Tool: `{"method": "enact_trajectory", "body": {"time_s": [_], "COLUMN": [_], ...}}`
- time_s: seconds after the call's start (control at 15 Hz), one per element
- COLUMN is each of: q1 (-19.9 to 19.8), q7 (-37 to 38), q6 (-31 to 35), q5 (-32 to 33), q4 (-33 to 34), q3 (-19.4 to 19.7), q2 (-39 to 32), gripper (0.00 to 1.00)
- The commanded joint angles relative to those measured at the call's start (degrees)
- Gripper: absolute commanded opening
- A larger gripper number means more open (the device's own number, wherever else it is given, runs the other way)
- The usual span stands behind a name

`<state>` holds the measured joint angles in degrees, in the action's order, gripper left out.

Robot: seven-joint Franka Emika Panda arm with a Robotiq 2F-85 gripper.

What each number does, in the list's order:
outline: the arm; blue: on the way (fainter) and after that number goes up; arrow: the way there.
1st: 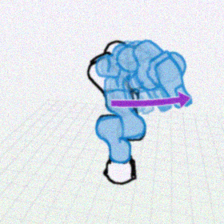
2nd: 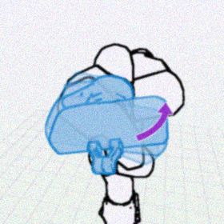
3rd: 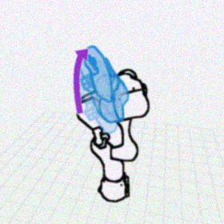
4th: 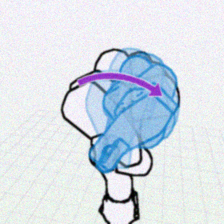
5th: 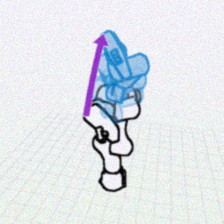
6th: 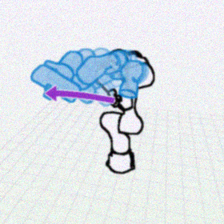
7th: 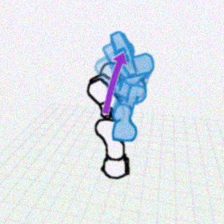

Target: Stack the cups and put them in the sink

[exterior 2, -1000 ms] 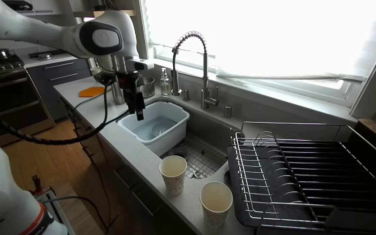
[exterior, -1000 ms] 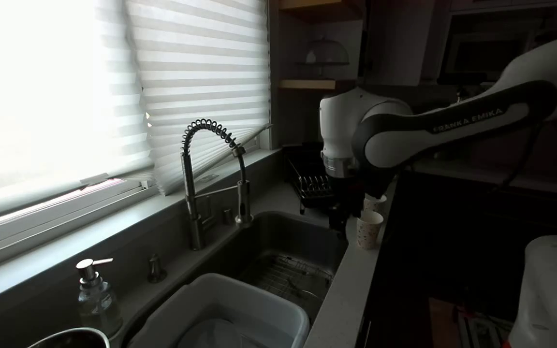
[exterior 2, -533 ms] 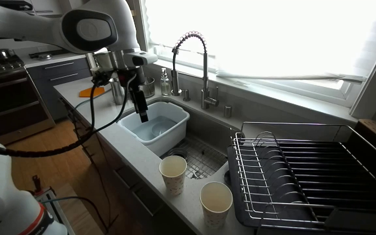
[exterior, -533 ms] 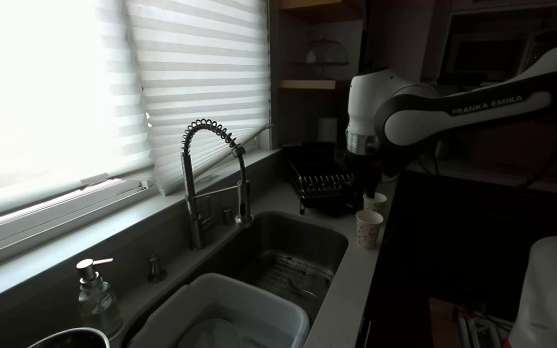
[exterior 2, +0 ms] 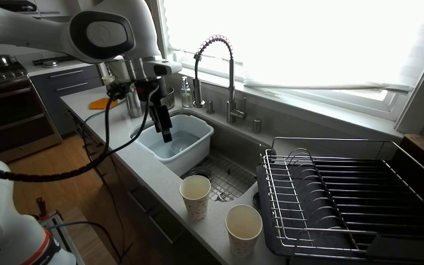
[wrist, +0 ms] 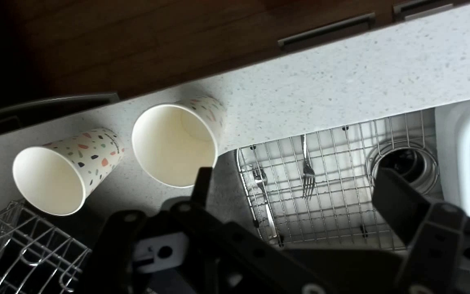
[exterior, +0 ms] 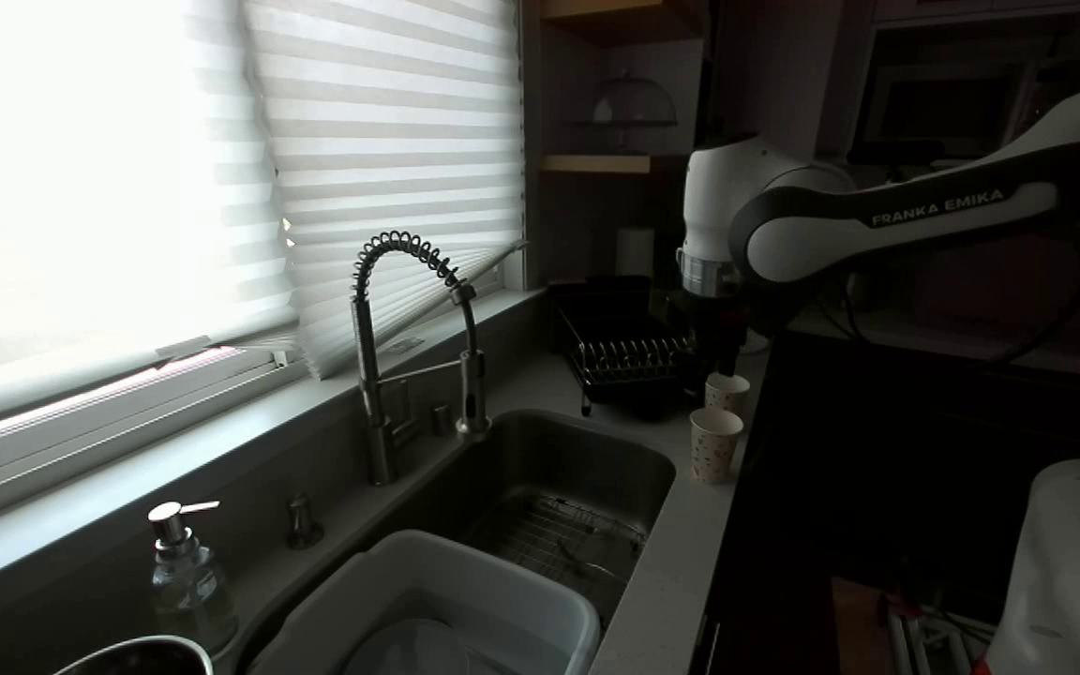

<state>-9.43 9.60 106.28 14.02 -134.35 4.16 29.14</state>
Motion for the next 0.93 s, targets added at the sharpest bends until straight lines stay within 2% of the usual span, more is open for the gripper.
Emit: {"method": "enact_trajectory", "body": {"time_s": [0.0, 0.27, 0.47, 0.6, 0.87], "q1": [-2.07, -4.61, -6.23, -7.51, -9.77], "q7": [-8.14, -13.86, -18.71, -19.64, -16.98], "q6": [2.10, 4.70, 9.55, 11.85, 17.21], "q5": [2.39, 2.24, 2.68, 2.07, 0.92], "q4": [-2.98, -5.06, -8.05, -9.34, -11.27], "q3": [5.02, 9.71, 12.97, 14.42, 15.42], "q2": [2.63, 3.32, 4.06, 3.92, 1.98], "gripper": [1.00, 1.00, 1.00, 1.00, 1.00]}}
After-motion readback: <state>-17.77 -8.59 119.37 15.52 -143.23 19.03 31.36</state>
